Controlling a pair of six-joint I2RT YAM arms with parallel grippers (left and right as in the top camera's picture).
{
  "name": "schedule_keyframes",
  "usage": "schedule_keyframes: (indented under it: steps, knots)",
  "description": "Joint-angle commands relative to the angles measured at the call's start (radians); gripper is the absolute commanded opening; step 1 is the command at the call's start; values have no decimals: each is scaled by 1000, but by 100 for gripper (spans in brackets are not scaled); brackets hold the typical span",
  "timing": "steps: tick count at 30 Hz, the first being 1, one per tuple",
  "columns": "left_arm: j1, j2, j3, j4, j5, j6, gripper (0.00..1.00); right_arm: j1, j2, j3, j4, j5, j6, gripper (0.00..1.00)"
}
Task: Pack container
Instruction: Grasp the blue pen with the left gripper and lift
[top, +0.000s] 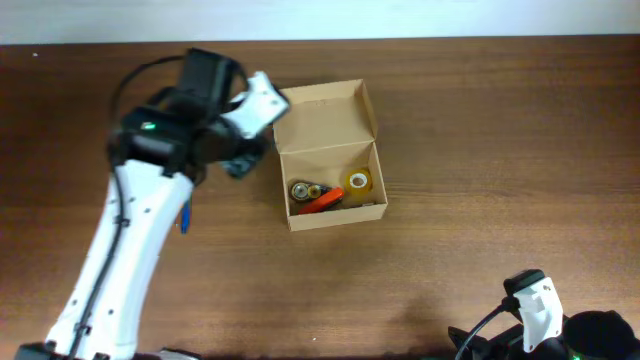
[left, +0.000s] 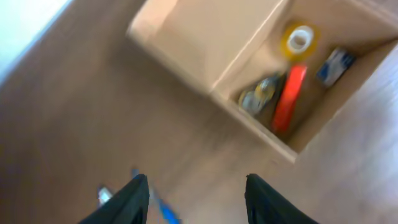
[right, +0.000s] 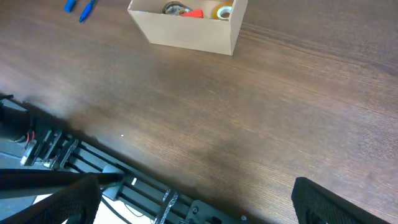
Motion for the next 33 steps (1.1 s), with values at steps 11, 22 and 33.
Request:
schedule_keyframes:
  steps: [11,22,33]
  knots:
    - [248,-150,-312,47,61,-58,49,5,-4,-5,0,-5,-6,99]
    - [417,-215,-568,290,59,-123,52,5,-4,-5,0,-5,-6,99]
    - [424,49,-578,375,34,-122,54,5,-4,-5,0,-5,-6,99]
